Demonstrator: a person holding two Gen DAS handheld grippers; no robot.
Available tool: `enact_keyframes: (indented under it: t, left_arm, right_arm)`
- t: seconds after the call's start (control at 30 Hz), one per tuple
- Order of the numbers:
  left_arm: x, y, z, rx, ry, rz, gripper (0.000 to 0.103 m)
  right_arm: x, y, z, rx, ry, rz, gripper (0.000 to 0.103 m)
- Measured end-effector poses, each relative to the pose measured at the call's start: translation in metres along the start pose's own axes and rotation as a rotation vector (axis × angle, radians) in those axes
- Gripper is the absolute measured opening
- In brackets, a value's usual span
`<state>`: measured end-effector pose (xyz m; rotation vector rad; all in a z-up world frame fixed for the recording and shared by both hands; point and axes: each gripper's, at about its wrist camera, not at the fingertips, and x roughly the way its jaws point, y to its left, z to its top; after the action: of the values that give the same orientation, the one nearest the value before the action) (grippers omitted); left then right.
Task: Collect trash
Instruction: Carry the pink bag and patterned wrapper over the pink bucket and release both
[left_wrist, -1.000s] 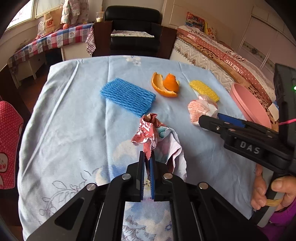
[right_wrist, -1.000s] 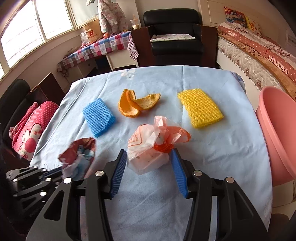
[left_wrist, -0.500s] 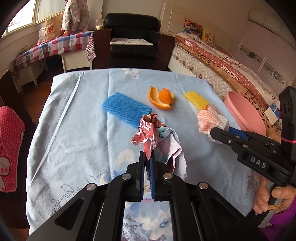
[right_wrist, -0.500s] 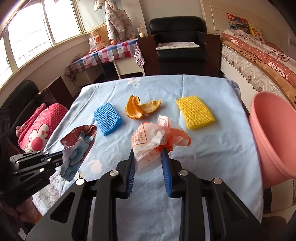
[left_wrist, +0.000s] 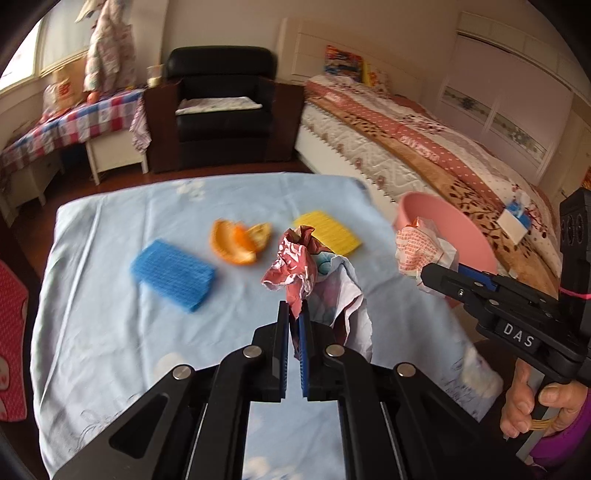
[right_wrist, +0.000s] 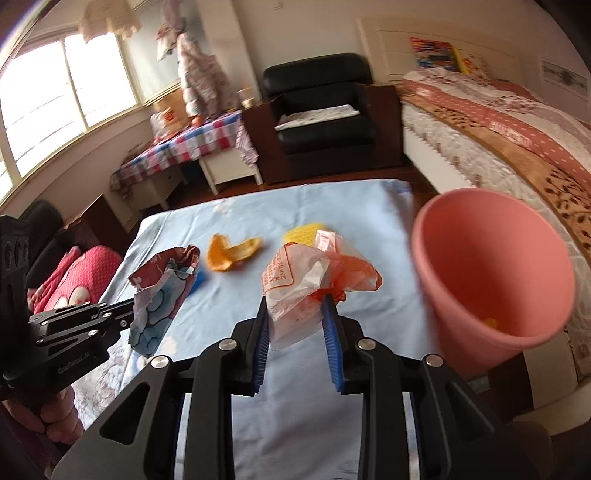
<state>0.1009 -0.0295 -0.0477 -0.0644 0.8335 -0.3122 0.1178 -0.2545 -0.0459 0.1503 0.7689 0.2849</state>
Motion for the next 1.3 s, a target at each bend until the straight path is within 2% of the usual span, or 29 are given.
enact_keyframes:
  t: [0.37, 0.63, 0.97, 1.3]
  left_arm:
    - [0.018, -0.069, 0.040, 0.108, -0.036, -0.071, 0.004]
    - [0.032, -0.113, 0.053, 0.177, -0.042, -0.119, 0.004]
    - [0.057, -0.154, 0.066, 0.217, -0.012, -0.166, 0.004]
    - [0.092, -0.187, 0.072, 0.250, 0.048, -0.180, 0.004]
  right_arm:
    - [-0.023, -0.058, 0.011, 0.087, -0.068, -0.115, 0.028]
    - [-0.031, -0.086, 0.009, 0.135, -0.082, -0.161, 0.028]
    - [-0.031, -0.118, 0.004, 0.181, -0.073, -0.203, 0.028]
    - [-0.030, -0.143, -0.004, 0.219, -0.060, -0.220, 0.028]
